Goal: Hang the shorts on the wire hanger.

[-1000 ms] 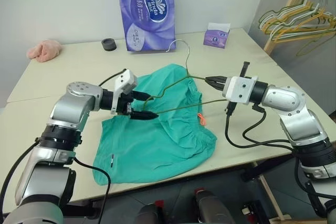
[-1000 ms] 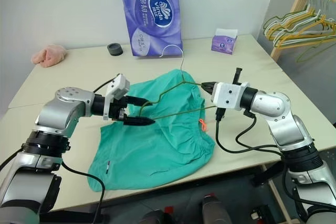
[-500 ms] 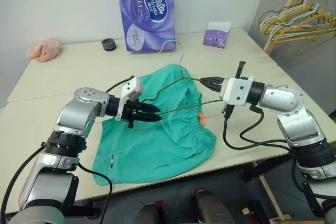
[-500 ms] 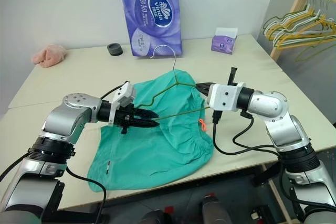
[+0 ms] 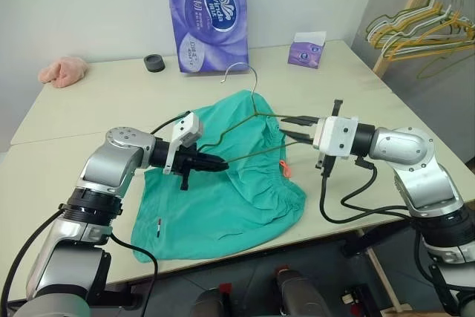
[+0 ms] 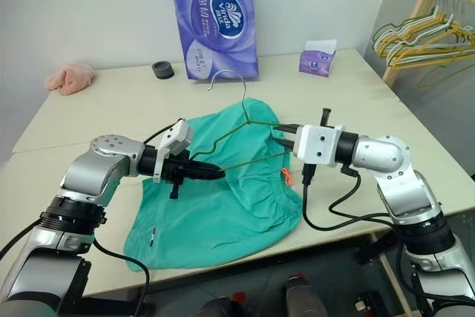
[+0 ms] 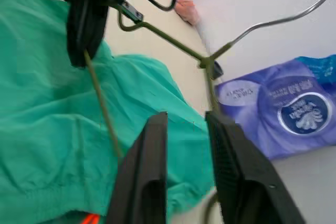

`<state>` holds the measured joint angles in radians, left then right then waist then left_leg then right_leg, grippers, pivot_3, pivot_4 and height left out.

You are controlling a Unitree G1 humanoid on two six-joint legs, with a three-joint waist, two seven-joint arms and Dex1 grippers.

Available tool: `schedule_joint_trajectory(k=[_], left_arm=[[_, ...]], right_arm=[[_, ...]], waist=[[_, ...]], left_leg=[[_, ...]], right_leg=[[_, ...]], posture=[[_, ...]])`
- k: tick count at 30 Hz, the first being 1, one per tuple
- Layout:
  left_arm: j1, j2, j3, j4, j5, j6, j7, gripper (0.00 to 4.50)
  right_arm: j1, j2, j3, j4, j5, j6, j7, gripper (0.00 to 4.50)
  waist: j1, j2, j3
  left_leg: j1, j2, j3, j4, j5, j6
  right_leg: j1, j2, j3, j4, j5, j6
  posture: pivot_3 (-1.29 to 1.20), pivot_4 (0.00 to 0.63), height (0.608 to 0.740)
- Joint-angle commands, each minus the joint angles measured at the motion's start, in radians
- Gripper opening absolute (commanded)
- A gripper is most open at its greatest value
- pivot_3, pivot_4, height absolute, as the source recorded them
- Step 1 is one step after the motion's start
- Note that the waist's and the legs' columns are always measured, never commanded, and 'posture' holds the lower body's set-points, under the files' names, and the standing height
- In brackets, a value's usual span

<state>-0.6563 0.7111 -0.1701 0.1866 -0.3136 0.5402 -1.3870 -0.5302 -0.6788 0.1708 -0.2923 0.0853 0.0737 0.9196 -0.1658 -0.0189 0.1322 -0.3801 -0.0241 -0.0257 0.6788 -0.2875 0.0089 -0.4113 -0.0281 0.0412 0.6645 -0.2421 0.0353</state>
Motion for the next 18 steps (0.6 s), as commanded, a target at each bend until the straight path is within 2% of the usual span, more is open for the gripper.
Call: schedule_joint_trajectory(k=[1,7,12,18], left_arm=[[-0.005,0.014,0.015,-0.038,0.001,-0.01,0.012,0.0],[-0.003,0.048,-0.019,-0.065,0.06,-0.067,0.004,0.0],[-0.025,0.05,-0.043,-0.086,0.094,-0.086,0.006,0.0],[-0.029,0.061,-0.061,-0.135,0.116,-0.107,-0.002,0.0]], right_arm=[[0.013,-0.085,-0.085,-0.085,0.097,0.178,0.054,2.38],[0.015,-0.194,-0.144,-0.158,0.235,0.521,0.075,4.21],[0.003,-0.226,-0.075,-0.15,0.252,0.645,0.09,4.21],[-0.095,-0.17,0.061,-0.026,0.172,0.664,0.07,4.21]], waist=[[0.002,0.0,0.0],[0.002,0.0,0.0],[0.001,0.0,0.0],[-0.001,0.0,0.0]], left_leg=[[0.0,0.0,0.0,0.0,0.0,0.0],[0.0,0.0,0.0,0.0,0.0,0.0],[0.0,0.0,0.0,0.0,0.0,0.0],[0.0,0.0,0.0,0.0,0.0,0.0]], right_leg=[[0.0,0.0,0.0,0.0,0.0,0.0],[0.0,-0.001,-0.001,0.0,0.0,0.0],[0.0,-0.001,-0.001,0.0,0.0,0.0],[0.0,-0.001,0.0,-0.001,0.0,0.0]], posture=[[-0.22,0.107,0.74],[-0.24,0.109,0.74],[-0.24,0.11,0.74],[-0.23,0.107,0.74]])
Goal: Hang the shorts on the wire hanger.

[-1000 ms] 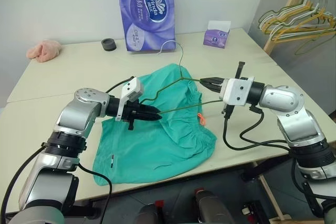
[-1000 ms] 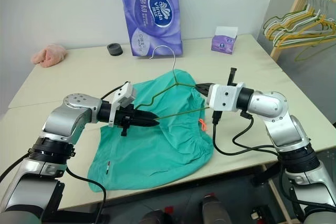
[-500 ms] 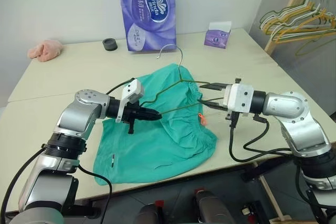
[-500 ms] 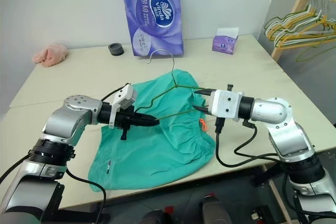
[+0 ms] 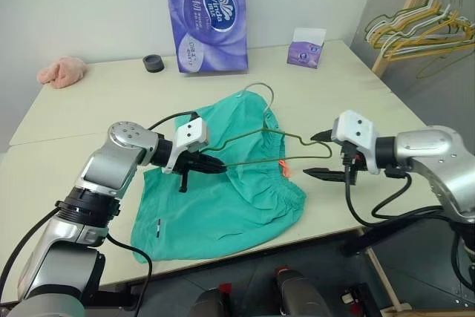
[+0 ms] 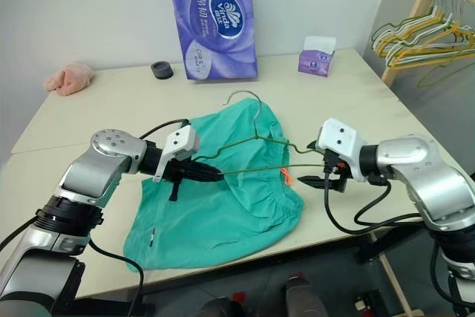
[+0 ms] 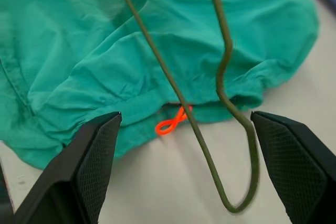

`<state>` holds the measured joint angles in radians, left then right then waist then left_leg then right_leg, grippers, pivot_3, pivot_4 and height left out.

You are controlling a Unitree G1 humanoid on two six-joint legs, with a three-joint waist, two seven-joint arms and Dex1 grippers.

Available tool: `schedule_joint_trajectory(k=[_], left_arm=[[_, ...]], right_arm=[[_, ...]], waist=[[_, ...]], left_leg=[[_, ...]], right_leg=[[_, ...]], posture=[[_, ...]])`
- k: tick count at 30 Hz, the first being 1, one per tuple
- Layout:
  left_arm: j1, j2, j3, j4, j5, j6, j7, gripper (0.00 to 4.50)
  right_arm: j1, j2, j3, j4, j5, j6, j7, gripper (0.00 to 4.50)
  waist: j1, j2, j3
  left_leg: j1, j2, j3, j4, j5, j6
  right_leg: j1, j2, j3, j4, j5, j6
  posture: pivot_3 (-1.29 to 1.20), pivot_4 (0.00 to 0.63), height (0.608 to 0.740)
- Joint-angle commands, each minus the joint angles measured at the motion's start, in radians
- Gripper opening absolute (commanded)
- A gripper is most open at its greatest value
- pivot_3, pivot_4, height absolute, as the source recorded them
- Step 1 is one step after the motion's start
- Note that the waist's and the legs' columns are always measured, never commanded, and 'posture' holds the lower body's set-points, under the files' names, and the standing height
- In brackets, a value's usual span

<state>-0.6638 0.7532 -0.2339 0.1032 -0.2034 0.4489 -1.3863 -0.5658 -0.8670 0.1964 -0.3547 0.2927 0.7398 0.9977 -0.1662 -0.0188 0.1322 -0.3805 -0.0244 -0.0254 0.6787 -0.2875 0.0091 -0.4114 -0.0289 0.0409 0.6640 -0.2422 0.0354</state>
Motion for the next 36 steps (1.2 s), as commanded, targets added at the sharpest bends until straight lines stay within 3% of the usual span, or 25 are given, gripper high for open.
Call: schedule_joint_trajectory(k=[1,4,7,15,18,24,32,36], left_arm=[[-0.02,0.021,0.002,-0.061,0.006,-0.015,-0.003,0.0],[-0.017,0.029,-0.002,-0.079,0.014,-0.022,-0.002,0.0],[-0.013,0.032,-0.002,-0.088,0.017,-0.023,0.002,0.0],[-0.002,0.039,0.0,-0.104,0.02,-0.024,0.008,0.0],[-0.001,0.039,0.0,-0.106,0.017,-0.023,0.008,0.0],[0.004,0.043,0.004,-0.113,-0.021,-0.016,-0.029,0.0],[0.009,-0.043,0.129,-0.02,-0.067,-0.061,0.1,2.27],[-0.073,-0.054,0.248,0.126,-0.098,-0.048,0.214,2.27]], right_arm=[[-0.077,0.034,0.057,0.062,-0.046,-0.002,-0.007,4.21],[-0.117,0.064,0.1,0.115,-0.066,0.002,0.007,4.21],[-0.142,0.079,0.118,0.133,-0.048,0.033,0.039,3.66],[-0.149,0.091,0.134,0.134,-0.028,0.078,0.076,0.81],[-0.14,0.098,0.136,0.131,-0.031,0.085,0.076,0.01],[-0.125,0.109,0.127,0.118,-0.022,0.102,0.071,0.01],[-0.068,0.099,0.065,0.093,0.019,0.169,0.04,0.0],[0.021,0.052,-0.017,0.059,0.057,0.213,0.027,0.0]], waist=[[-0.002,0.0,0.0],[-0.001,0.0,0.0],[0.0,0.0,0.0],[0.002,0.0,0.0],[0.002,0.0,0.0],[0.002,0.0,0.0],[0.006,0.0,0.0],[0.006,0.0,0.0]], left_leg=[[0.0,0.0,0.0,0.0,0.0,0.0],[0.0,0.0,0.0,0.0,0.0,0.0],[-0.001,0.0,0.0,0.0,0.0,0.0],[0.0,0.0,-0.001,0.0,0.0,0.0],[0.0,0.0,-0.001,0.0,0.0,0.0],[-0.001,0.0,-0.001,0.0,0.0,0.0],[-0.001,0.0,-0.001,0.001,0.0,0.0],[-0.001,0.0,-0.002,0.001,0.0,0.0]], right_leg=[[0.0,0.0,0.0,0.0,0.0,0.0],[0.0,0.0,0.0,0.0,0.0,0.0],[0.0,0.0,0.0,0.0,0.0,0.0],[0.0,0.0,0.0,0.0,0.0,0.0],[0.0,0.0,0.0,0.0,0.0,0.0],[0.0,0.0,-0.001,0.0,0.0,0.0],[0.0,-0.001,-0.001,0.0,0.0,0.0],[-0.001,-0.001,-0.001,0.001,0.001,0.001]], posture=[[-0.23,0.106,0.74],[-0.22,0.104,0.74],[-0.21,0.103,0.74],[-0.2,0.099,0.74],[-0.2,0.097,0.74],[-0.21,0.094,0.74],[-0.21,0.093,0.74],[-0.21,0.094,0.74]])
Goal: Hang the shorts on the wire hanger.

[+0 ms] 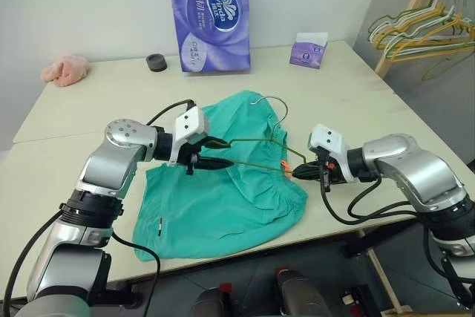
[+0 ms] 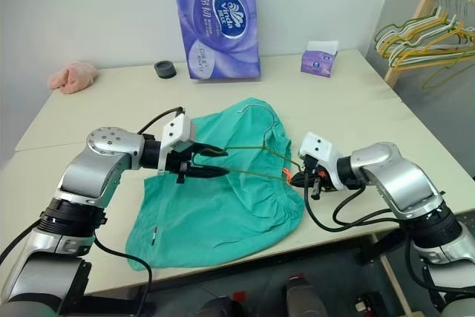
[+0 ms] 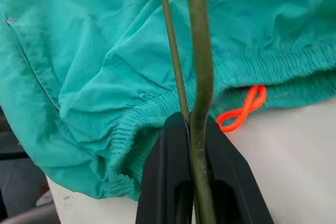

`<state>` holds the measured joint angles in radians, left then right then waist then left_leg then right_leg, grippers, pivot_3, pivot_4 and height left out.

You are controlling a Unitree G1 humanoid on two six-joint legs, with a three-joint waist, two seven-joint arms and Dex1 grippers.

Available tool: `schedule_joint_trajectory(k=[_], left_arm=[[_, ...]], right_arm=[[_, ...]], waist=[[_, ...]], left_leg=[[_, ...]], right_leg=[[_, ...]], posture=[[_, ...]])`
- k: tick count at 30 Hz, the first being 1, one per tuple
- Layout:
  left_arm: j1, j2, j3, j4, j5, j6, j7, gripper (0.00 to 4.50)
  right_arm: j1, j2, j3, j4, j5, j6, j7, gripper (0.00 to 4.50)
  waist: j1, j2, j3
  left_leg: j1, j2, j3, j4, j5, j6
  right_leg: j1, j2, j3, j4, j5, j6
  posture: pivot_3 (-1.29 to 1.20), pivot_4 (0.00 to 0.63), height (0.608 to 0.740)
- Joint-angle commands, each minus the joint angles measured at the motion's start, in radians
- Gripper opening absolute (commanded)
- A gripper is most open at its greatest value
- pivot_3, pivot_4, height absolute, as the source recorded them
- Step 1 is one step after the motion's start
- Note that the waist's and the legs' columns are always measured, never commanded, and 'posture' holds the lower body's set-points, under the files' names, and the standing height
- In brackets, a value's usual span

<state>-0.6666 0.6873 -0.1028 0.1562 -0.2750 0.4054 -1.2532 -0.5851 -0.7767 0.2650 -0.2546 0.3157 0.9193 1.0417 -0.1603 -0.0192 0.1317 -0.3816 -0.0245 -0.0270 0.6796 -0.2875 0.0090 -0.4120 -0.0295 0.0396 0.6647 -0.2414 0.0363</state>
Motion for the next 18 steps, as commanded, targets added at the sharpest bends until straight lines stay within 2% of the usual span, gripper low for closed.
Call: schedule_joint_trajectory(k=[1,6,10,18], left_arm=[[-0.085,0.014,0.134,0.099,-0.028,-0.005,0.1,2.27],[-0.032,0.066,0.14,0.129,-0.011,-0.033,0.06,2.27],[0.107,0.086,0.085,0.026,-0.015,-0.066,-0.023,2.27],[0.172,0.104,0.067,-0.084,-0.095,-0.008,-0.129,2.27]], right_arm=[[0.063,-0.048,-0.109,-0.051,0.046,0.049,-0.023,0.0],[0.185,-0.071,-0.265,-0.094,0.126,0.151,-0.068,0.0],[0.324,-0.063,-0.428,-0.12,0.207,0.294,-0.121,0.0],[0.505,-0.057,-0.601,-0.143,0.307,0.418,-0.173,0.0]], waist=[[0.002,0.0,0.0],[-0.001,0.0,0.0],[-0.005,0.001,0.0],[0.004,0.0,0.0]], left_leg=[[0.0,0.0,0.0,0.0,0.0,0.0],[0.0,0.0,0.001,-0.001,0.0,0.0],[0.001,0.0,0.001,-0.001,0.0,0.0],[0.001,0.0,0.002,0.0,0.0,0.0]], right_leg=[[0.0,0.0,0.0,0.0,0.0,0.0],[0.0,0.0,0.001,0.0,0.0,0.0],[0.0,0.0,0.001,0.0,0.0,0.0],[0.002,0.0,0.001,-0.002,0.001,0.0]], posture=[[-0.22,0.094,0.74],[-0.23,0.101,0.74],[-0.25,0.112,0.74],[-0.27,0.12,0.74]])
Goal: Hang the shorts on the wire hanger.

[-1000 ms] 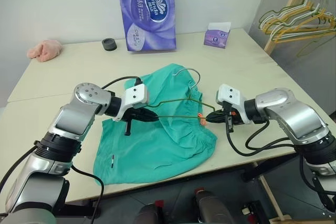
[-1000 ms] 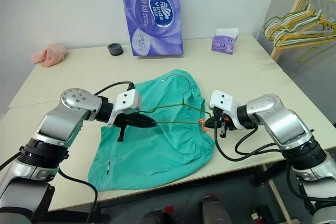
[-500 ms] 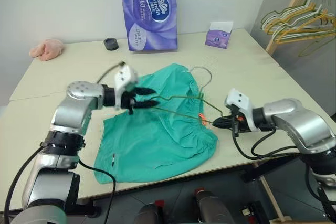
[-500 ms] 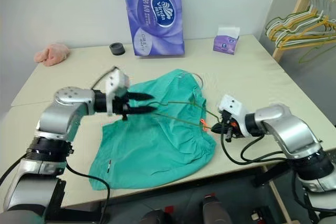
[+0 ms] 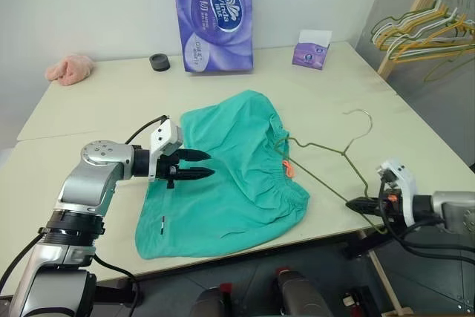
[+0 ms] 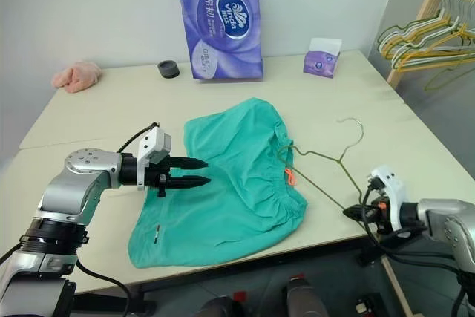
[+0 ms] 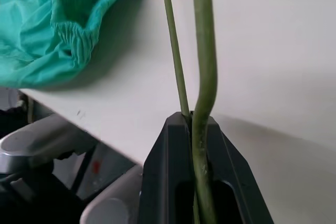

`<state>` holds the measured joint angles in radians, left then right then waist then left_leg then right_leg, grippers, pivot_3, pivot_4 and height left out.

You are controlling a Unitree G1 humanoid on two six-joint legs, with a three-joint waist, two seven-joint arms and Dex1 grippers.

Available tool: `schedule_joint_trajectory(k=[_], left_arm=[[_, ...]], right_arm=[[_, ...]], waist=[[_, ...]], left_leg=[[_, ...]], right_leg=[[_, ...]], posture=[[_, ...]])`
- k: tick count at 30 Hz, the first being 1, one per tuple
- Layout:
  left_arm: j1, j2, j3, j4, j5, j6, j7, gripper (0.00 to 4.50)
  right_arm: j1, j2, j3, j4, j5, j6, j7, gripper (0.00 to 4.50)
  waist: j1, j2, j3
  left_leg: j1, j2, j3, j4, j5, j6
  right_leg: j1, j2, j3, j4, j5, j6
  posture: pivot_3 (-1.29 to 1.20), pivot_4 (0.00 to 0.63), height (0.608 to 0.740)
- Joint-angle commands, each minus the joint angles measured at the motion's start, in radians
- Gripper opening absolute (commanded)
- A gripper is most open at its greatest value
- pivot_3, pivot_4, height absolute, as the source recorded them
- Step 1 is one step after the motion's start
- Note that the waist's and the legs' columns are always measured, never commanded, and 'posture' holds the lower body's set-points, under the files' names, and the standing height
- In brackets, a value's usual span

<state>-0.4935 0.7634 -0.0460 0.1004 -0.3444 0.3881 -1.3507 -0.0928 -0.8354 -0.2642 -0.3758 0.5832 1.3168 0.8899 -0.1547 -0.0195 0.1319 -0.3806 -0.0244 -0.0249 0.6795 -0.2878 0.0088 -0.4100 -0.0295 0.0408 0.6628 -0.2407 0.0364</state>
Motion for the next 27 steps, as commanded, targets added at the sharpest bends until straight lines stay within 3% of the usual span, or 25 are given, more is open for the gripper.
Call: schedule_joint_trajectory(k=[1,6,15,18,23,27], left_arm=[[-0.002,0.034,0.01,-0.025,-0.024,0.008,-0.037,2.27],[-0.026,0.038,0.02,0.006,-0.016,0.004,-0.027,2.27],[-0.089,0.029,0.042,0.08,-0.014,0.036,0.05,2.27],[-0.095,0.038,0.044,0.087,-0.016,0.056,0.061,2.83],[-0.093,0.039,0.054,0.093,0.005,0.015,0.098,4.39],[-0.089,0.039,0.053,0.107,0.024,-0.023,0.124,4.48]], right_arm=[[0.017,0.011,-0.083,-0.015,0.046,0.027,-0.032,0.0],[0.006,0.047,-0.093,0.041,0.05,0.023,-0.093,0.0],[-0.104,0.084,0.002,0.085,0.087,0.021,-0.111,0.0],[-0.123,0.078,0.017,0.092,0.102,0.029,-0.109,0.0],[-0.14,0.069,0.039,0.095,0.132,0.047,-0.093,0.0],[-0.142,0.055,0.052,0.099,0.147,0.067,-0.096,0.0]], waist=[[-0.004,0.0,0.0],[-0.013,0.0,0.0],[-0.014,0.0,0.0],[-0.012,0.0,0.0],[-0.01,0.0,0.0],[-0.009,0.0,0.0]], left_leg=[[0.0,0.0,0.0,0.0,0.0,0.0],[0.0,0.001,0.0,-0.001,0.0,0.0],[0.0,0.001,0.0,-0.001,0.0,0.0],[0.0,0.001,0.0,-0.001,0.0,0.0],[0.0,0.001,0.0,0.0,0.0,0.0],[0.0,0.001,0.0,0.0,0.0,0.0]], right_leg=[[0.0,0.0,0.0,0.0,0.0,0.0],[0.0,0.003,0.0,0.0,0.0,0.0],[0.0,0.006,0.0,0.0,0.0,0.0],[0.0,0.006,0.0,0.0,0.0,0.0],[0.0,0.005,0.001,0.0,0.0,0.0],[0.0,0.003,0.001,0.0,0.0,0.0]], posture=[[-0.27,0.12,0.74],[-0.26,0.118,0.74],[-0.24,0.114,0.74],[-0.24,0.114,0.74],[-0.23,0.113,0.74],[-0.23,0.115,0.74]])
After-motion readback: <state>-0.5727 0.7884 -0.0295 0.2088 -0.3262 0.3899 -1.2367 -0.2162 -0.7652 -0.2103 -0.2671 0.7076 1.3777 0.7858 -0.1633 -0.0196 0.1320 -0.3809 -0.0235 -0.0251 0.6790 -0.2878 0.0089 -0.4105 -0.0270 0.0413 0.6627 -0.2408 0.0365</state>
